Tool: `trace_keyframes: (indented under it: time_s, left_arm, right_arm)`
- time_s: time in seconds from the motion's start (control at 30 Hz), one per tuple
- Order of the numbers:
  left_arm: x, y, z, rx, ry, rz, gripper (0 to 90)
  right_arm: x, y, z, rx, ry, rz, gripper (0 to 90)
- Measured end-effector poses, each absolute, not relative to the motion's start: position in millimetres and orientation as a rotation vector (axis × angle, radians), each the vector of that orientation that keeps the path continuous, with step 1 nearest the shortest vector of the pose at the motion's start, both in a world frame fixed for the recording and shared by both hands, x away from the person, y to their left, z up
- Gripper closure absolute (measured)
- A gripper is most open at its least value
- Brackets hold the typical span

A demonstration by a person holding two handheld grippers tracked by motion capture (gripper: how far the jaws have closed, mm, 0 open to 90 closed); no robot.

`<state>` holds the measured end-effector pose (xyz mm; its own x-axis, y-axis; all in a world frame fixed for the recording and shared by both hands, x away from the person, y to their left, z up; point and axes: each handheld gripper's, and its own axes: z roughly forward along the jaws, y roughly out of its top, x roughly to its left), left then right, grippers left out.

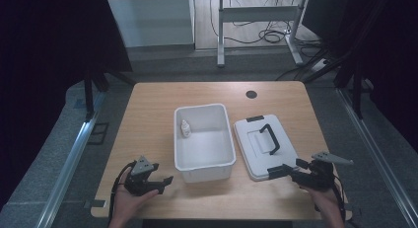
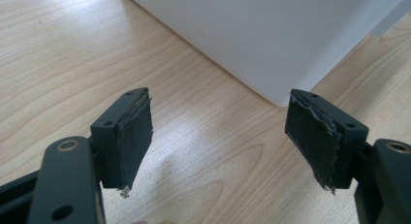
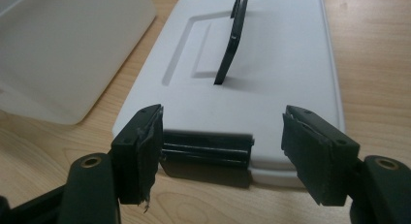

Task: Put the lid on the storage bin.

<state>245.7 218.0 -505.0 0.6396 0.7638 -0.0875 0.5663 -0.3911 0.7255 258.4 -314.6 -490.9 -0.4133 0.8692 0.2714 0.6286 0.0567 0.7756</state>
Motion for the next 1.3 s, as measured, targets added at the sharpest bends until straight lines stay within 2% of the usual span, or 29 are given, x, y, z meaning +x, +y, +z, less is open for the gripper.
trace_keyframes:
  time_s: [0.13, 0.23, 0.43, 0.93, 1.3]
  left_arm:
    - [245, 219, -503, 2.099, 1.035, 0.338, 25.5]
    - [244, 221, -502, 2.091, 1.038, 0.343, 25.5]
    - [243, 225, -499, 2.076, 1.044, 0.349, 25.5]
    - [243, 223, -501, 2.082, 1.045, 0.346, 25.5]
    - [242, 222, -501, 2.081, 1.044, 0.345, 25.5]
  right_arm:
    - [266, -316, -480, 1.53, 2.094, 1.287, 33.0]
    - [277, -317, -469, 1.554, 2.162, 1.269, 37.1]
    - [309, -329, -450, 1.661, 2.258, 1.26, 40.9]
    - [356, -318, -427, 1.678, 2.423, 1.177, 44.7]
    - [384, -307, -425, 1.734, 2.441, 1.108, 46.6]
